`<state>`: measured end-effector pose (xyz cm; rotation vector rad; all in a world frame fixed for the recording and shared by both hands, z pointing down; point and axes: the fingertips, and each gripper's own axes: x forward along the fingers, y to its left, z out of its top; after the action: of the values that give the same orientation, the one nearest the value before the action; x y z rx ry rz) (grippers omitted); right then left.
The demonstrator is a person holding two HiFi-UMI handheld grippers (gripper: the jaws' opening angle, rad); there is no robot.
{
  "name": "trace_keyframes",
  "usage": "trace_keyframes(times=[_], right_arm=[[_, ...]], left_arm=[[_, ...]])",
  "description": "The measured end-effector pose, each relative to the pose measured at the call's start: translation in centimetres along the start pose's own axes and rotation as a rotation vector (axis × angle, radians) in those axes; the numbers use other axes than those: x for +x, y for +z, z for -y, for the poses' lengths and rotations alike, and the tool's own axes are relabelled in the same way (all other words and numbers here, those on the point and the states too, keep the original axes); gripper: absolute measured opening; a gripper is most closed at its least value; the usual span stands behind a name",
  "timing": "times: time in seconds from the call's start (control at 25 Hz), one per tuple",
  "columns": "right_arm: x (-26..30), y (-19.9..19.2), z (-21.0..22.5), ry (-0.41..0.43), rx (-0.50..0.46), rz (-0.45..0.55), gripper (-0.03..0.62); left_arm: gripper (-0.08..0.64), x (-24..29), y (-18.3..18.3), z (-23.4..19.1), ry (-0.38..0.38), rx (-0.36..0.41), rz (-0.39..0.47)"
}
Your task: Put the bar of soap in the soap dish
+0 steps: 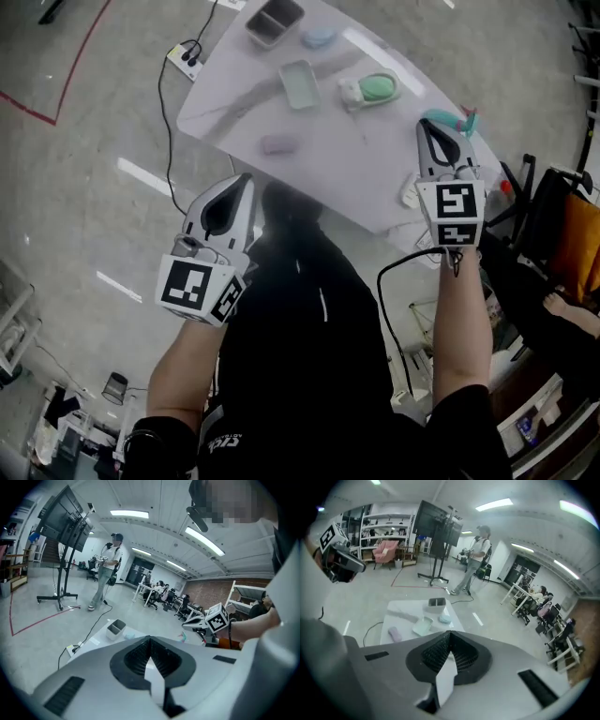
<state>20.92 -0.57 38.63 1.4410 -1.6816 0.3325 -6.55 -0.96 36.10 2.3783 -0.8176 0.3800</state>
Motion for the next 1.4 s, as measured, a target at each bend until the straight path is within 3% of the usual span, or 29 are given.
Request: trace_keyframes(times=[0.16, 0.32, 0.68, 0.92, 1.12, 1.4], right_arm=[[-6.9, 2.7, -1.8, 0.006, 0.150, 0.080, 0.018], [-13.3, 5.4, -2.1, -0.024, 0.294, 0.180, 0.018], [-25.5, 6.4, -1.8, -0.059, 0.474, 0.340, 0.017], [-34.0, 5.8, -1.0, -0.080, 0.522, 0.480, 0.017], [-40.3, 4.4, -0.8, -0.113, 0.596, 0.594, 0.017], [-45.1, 2.5, -0.9, -0.146, 0.660, 0.650, 0.017]], left_arm=[[0.008, -2.3, 3.3, 2.9, -0.069, 0.024, 0.014], [0.008, -3.8, 7.3, 5.7, -0.130, 0.115, 0.041], [0.008, -6.6, 14.6, 16.1, -0.281, 0.216, 0.111], [0.008, -8.8, 15.9, 22.9, -0.304, 0.315, 0.146], [0.008, -10.6, 16.8, 28.8, -0.338, 0.341, 0.169], [0.008, -12.5, 17.1, 33.5, -0.340, 0.428, 0.223]])
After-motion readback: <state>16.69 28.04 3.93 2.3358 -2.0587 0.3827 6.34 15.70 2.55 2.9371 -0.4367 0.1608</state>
